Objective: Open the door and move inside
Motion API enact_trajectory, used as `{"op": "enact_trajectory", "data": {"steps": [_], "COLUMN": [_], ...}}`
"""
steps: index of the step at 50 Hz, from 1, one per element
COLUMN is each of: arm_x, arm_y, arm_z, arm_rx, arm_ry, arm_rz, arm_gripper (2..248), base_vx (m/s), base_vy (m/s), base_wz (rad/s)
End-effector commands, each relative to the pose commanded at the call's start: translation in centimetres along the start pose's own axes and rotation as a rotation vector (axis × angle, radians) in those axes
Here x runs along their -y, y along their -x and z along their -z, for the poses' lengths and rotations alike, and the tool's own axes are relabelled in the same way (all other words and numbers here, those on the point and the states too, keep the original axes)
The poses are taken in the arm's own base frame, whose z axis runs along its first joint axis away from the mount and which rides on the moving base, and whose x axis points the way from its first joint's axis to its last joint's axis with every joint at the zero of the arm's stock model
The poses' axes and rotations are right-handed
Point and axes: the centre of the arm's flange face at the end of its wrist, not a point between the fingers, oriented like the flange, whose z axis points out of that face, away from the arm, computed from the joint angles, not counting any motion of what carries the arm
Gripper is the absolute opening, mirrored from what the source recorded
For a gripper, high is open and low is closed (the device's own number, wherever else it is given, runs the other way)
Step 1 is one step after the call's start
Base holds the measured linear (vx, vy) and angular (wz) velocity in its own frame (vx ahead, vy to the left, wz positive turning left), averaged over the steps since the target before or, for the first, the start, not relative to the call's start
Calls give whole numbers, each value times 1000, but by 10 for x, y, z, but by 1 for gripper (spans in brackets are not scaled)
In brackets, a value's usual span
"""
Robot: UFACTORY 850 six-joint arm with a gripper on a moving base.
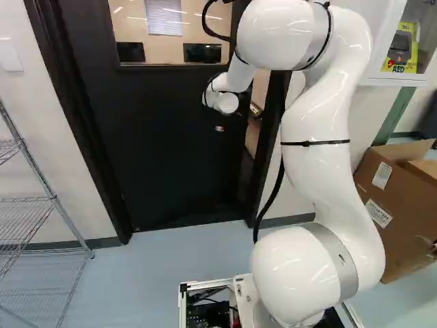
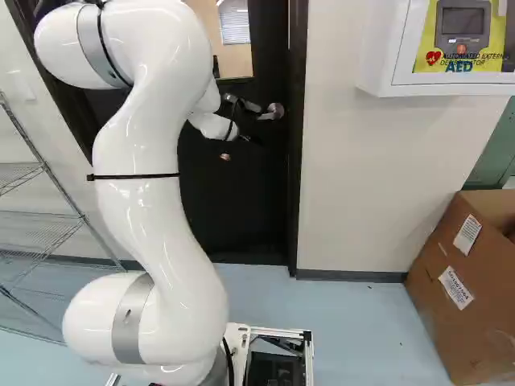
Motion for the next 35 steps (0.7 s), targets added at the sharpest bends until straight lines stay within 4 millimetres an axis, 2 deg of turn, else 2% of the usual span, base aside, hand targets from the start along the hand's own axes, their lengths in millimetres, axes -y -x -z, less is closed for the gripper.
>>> {"op": "enact_trajectory", "data": {"steps": [17,35], "arm_x": [21,56], "arm_y": [-1,7], "arm_z": [-30,-48], "arm_rx": [-19,-28], "arm_ry": [-50,-166], "arm_rz": [52,205], "arm_gripper": [247,247], "base_vx": [0,0], "base_vy": [0,0], "base_wz": [0,0]}}
